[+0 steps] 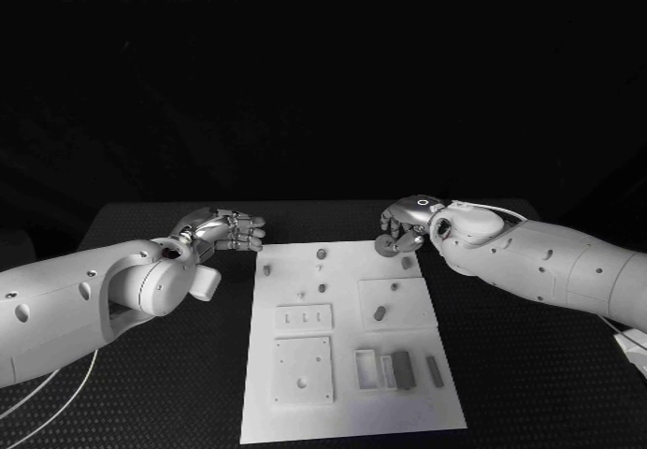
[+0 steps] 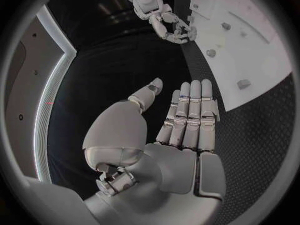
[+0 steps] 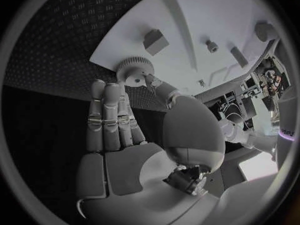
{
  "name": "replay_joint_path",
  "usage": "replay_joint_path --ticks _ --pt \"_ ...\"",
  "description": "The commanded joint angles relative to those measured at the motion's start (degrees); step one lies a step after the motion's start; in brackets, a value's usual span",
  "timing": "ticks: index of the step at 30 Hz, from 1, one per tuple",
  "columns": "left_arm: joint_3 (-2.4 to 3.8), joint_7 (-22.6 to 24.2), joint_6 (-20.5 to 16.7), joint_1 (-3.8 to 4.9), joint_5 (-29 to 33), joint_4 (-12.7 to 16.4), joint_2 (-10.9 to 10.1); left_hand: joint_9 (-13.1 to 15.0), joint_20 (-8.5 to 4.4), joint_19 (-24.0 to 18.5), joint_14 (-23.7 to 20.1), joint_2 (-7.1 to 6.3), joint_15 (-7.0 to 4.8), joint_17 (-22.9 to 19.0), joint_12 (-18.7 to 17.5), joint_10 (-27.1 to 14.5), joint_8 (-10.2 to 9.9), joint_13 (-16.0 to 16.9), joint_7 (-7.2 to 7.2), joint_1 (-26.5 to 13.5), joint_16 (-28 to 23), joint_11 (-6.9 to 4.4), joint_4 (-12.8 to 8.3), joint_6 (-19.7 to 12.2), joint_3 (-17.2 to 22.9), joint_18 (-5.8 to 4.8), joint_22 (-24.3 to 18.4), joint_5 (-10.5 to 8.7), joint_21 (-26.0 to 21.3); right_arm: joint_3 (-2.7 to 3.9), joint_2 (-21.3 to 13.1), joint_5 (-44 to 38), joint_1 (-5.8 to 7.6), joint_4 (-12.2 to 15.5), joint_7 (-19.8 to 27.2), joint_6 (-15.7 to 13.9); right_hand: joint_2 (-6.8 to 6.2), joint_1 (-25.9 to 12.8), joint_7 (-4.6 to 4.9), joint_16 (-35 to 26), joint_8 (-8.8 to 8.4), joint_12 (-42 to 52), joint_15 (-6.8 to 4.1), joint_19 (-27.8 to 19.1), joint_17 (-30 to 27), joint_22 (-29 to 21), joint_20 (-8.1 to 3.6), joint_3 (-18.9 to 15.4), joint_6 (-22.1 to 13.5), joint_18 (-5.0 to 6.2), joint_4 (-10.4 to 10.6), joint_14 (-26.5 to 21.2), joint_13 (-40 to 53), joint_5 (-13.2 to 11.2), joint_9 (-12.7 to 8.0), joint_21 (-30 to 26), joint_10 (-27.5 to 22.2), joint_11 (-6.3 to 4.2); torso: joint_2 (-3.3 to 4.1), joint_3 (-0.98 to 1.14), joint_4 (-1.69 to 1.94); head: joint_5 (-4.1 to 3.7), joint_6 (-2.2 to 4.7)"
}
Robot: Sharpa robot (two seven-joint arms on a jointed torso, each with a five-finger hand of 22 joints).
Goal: Assemble the parts on the task board
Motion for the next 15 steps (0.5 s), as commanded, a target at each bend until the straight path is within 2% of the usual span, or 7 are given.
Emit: replay_joint_path --ticks 1,2,3,4,5,7,15 --pt "0.03 0.58 0.74 0.06 -0.22 0.01 0.07 -0.06 -0.36 -0.02 0.25 0.08 0.03 0.09 -0.37 0.46 -0.39 0.06 0.01 -0.55 -0.30 0.00 -0.37 0.25 -0.04 0.74 0.07 0.22 -0.21 -0.10 -0.07 -2.25 -0.22 0.02 -0.28 2.18 -0.30 0.25 -0.13 3.75 0.50 5.98 -1.69 0.25 1.91 1.50 -0.68 -1.33 -0.39 0.32 -0.29 -0.65 8.48 -0.52 0.50 2.29 0.34 -1.56 -0.01 0.01 -0.16 0.12 0.00" --pt "0.03 0.58 0.76 0.06 -0.22 -0.01 0.11 -0.07 -0.36 -0.02 0.25 0.08 0.04 0.10 -0.38 0.46 -0.39 0.06 0.01 -0.56 -0.31 0.00 -0.37 0.25 -0.04 0.74 0.07 0.22 -0.21 -0.10 -0.04 -2.24 -0.24 0.01 -0.26 2.28 -0.50 0.10 -0.19 4.97 0.62 9.39 -1.97 0.36 2.40 1.56 -0.81 -1.78 -0.46 0.39 -0.30 -0.62 12.48 -0.43 0.60 3.03 0.08 -1.99 0.01 0.03 -0.18 0.11 0.02" --pt "0.03 0.58 0.80 0.06 -0.22 -0.03 0.15 -0.07 -0.36 -0.02 0.25 0.08 0.04 0.11 -0.38 0.46 -0.40 0.06 0.01 -0.56 -0.32 0.00 -0.37 0.24 -0.04 0.74 0.07 0.22 -0.21 -0.10 -0.02 -2.20 -0.25 0.02 -0.23 2.46 -0.18 0.18 -0.45 7.94 0.78 17.88 -2.79 0.61 3.69 1.49 -1.15 -2.29 -0.66 0.38 -0.45 -1.01 22.47 -0.63 0.73 4.84 -4.98 -2.16 0.01 0.03 -0.19 0.07 0.08" --pt "0.03 0.58 0.80 0.06 -0.22 -0.05 0.18 -0.07 -0.36 -0.02 0.25 0.07 0.04 0.11 -0.39 0.46 -0.40 0.06 0.01 -0.57 -0.32 0.00 -0.37 0.24 -0.04 0.74 0.07 0.22 -0.21 -0.10 0.01 -2.00 -0.26 0.03 -0.20 2.53 -0.38 -0.05 -0.49 8.94 0.76 21.63 -2.61 0.50 4.08 1.51 -1.33 -2.45 -0.84 0.24 -0.36 -1.35 26.69 -0.30 0.73 5.46 -7.12 -2.18 0.00 0.03 -0.18 0.04 0.10" --pt "0.03 0.58 0.84 0.06 -0.22 -0.07 0.24 -0.08 -0.36 -0.03 0.25 0.08 0.04 0.12 -0.40 0.45 -0.41 0.06 0.01 -0.57 -0.33 0.01 -0.37 0.23 -0.04 0.74 0.08 0.22 -0.22 -0.10 0.01 -1.82 -0.26 0.08 -0.16 2.73 0.58 -0.69 -0.26 12.96 0.97 38.59 -2.76 -0.33 5.20 1.38 -1.55 -1.00 -0.91 0.39 0.68 -2.91 46.02 -0.80 0.75 8.23 -19.64 -3.10 0.00 0.05 -0.19 0.02 0.09" --pt "0.03 0.56 0.91 0.06 -0.23 -0.10 0.30 -0.09 -0.36 -0.03 0.25 0.08 0.04 0.13 -0.41 0.45 -0.42 0.06 0.02 -0.58 -0.34 0.01 -0.37 0.22 -0.04 0.74 0.08 0.22 -0.22 -0.10 0.05 -1.53 -0.27 0.13 -0.07 3.00 -0.40 -0.57 -0.56 13.96 0.98 40.24 -2.94 -0.49 5.31 1.56 -1.72 -0.84 -1.04 0.39 0.27 -2.71 47.05 -0.22 0.75 9.11 -18.24 -3.09 -0.02 0.05 -0.15 0.01 0.13" --pt "0.03 0.46 0.87 0.06 -0.23 0.02 0.12 -0.12 -0.35 -0.04 0.25 0.10 0.05 0.17 -0.47 0.45 -0.46 0.07 0.04 -0.61 -0.39 0.02 -0.35 0.19 -0.04 0.74 0.10 0.22 -0.24 -0.10 -0.18 -1.18 -0.28 -0.08 0.05 4.61 0.11 -1.35 -0.80 19.65 1.62 48.63 -3.35 -1.22 6.59 1.43 -2.26 0.12 -0.38 0.39 0.20 -3.78 52.64 -0.29 0.92 13.33 -18.36 -3.55 0.01 -0.01 -0.12 -0.15 0.09"
